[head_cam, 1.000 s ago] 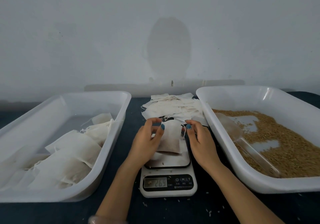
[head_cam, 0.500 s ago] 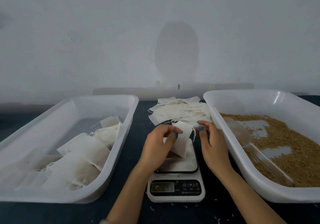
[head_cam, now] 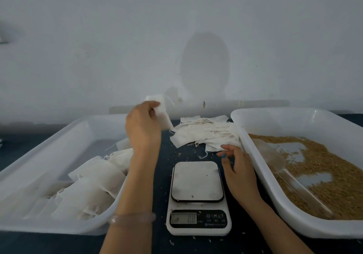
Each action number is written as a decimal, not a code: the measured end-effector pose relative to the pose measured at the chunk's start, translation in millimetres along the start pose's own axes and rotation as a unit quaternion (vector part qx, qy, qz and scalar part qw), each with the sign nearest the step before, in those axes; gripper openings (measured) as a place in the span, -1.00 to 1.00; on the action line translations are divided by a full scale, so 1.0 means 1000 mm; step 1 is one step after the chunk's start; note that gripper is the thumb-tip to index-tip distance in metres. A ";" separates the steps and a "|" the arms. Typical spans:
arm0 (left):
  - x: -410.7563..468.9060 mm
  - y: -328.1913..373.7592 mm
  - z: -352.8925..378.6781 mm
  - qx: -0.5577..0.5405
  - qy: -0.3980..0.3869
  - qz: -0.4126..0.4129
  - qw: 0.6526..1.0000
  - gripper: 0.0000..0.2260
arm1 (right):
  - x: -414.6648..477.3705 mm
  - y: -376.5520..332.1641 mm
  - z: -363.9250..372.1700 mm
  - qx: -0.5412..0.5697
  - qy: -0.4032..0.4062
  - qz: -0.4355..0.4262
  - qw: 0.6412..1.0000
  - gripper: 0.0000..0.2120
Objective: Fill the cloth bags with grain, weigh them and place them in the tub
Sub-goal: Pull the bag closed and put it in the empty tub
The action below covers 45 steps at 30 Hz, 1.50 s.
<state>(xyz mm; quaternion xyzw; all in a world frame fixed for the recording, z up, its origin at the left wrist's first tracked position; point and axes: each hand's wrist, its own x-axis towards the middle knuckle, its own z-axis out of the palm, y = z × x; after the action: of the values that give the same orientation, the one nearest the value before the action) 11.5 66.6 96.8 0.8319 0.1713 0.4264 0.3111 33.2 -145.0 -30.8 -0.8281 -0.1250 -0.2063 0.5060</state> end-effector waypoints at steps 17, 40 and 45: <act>0.037 -0.043 0.009 0.340 -0.432 -0.110 0.828 -0.41 | -0.003 -0.005 -0.004 -0.002 -0.009 0.004 1.000 -0.75; 0.041 -0.049 0.169 0.209 -0.448 0.150 0.856 -0.45 | -0.003 -0.013 0.002 0.029 -0.003 0.008 1.000 -0.67; 0.044 -0.050 0.193 0.226 -0.463 0.204 0.833 -0.42 | -0.005 -0.014 0.002 0.021 -0.007 -0.013 1.000 -0.68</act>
<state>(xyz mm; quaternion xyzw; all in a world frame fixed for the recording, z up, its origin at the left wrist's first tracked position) 193.0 56.7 4.5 0.9952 -0.0749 -0.0050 0.0634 23.7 -136.3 -22.6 -0.8172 -0.1439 -0.2048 0.5192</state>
